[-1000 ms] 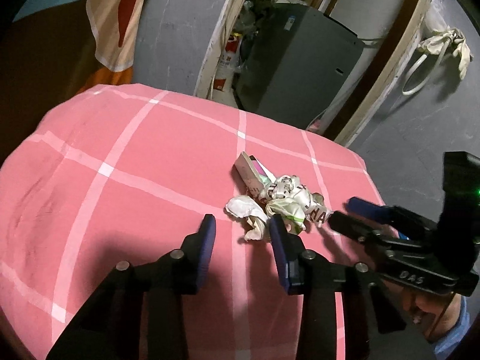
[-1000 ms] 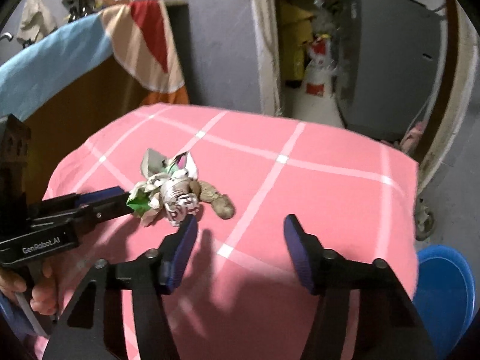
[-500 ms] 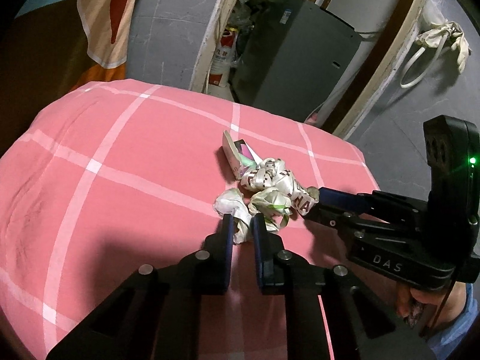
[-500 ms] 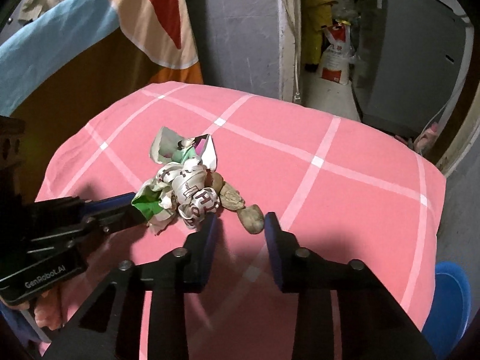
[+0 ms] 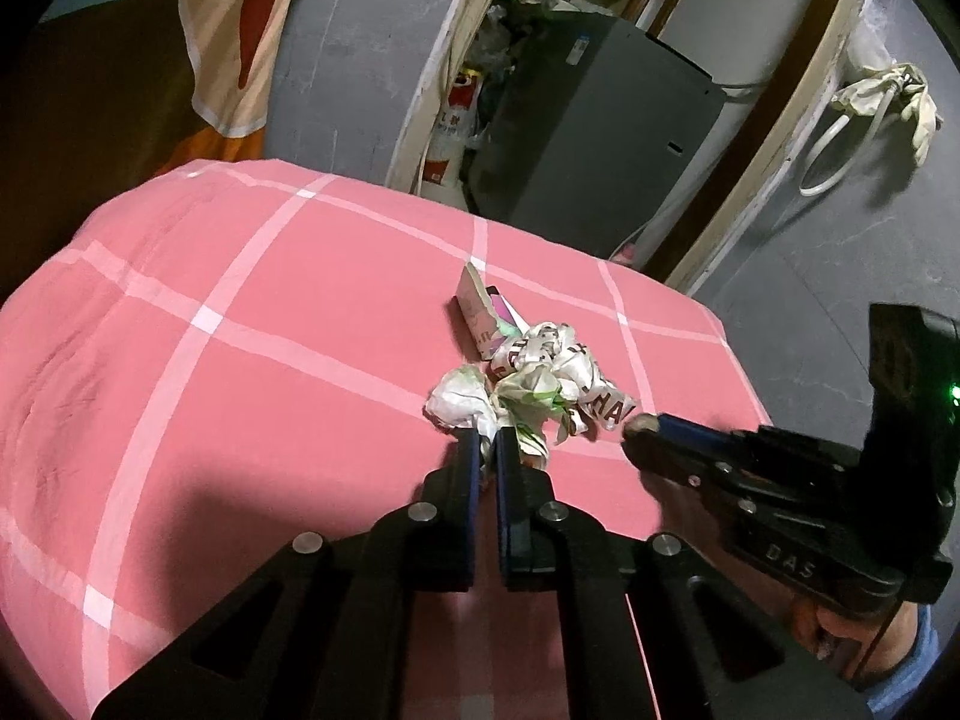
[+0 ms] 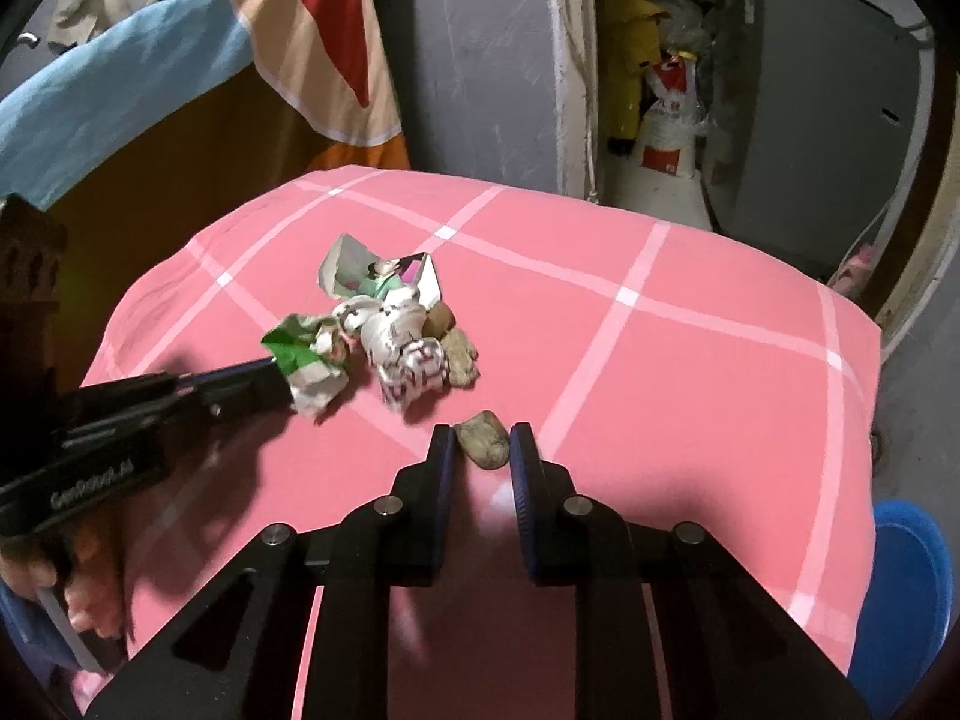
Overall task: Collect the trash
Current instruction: 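Grasp a white-green wrapper with the left tool while the right tool grasps a brown wrapper, then lift both held wrappers and carry them over the blue bucket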
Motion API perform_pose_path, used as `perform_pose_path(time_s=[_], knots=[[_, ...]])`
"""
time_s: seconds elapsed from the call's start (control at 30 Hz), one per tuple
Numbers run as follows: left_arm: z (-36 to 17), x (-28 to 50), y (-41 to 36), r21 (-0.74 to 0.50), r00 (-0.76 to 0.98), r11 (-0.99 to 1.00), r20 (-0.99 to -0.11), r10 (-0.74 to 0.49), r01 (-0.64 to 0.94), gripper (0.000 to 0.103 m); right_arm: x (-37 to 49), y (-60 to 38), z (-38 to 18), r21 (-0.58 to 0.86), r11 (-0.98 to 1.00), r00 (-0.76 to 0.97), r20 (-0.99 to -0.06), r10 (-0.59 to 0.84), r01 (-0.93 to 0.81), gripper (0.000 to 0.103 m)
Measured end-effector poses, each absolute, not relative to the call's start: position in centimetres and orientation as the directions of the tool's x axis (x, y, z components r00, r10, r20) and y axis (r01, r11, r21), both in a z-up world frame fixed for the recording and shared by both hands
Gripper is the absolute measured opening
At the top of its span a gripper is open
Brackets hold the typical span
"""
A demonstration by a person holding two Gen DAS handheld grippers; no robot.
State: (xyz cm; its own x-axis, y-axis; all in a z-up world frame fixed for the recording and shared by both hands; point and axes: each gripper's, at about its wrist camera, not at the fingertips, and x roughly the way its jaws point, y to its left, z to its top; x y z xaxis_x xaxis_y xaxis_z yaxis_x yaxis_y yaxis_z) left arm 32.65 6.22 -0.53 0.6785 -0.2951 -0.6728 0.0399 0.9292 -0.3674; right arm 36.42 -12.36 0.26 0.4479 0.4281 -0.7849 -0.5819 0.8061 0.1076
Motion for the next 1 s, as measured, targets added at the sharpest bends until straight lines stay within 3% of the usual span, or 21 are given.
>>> perform_pose_path(time_s=[0.33, 0.73, 1.0], knots=[[0.5, 30.6, 5.7, -0.326, 0.745, 0.944, -0.615, -0.258, 0.058, 0.002, 32.6, -15.2, 0.7, 0.152, 0.818, 0.537, -0.686, 0.491, -0.554, 0.016], [3.2, 25.0, 1.0, -0.136, 0.847, 0.981, -0.498, -0.186, 0.136, 0.002, 27.6, -19.9, 3.5, 0.18, 0.829, 0.727, -0.408, 0.553, -0.529, 0.016], [5.0, 23.1, -1.4, -0.166, 0.897, 0.97, -0.379, -0.227, 0.176, 0.002, 24.0, -22.3, 5.8, 0.1, 0.85, 0.816, -0.239, 0.526, -0.518, 0.017]])
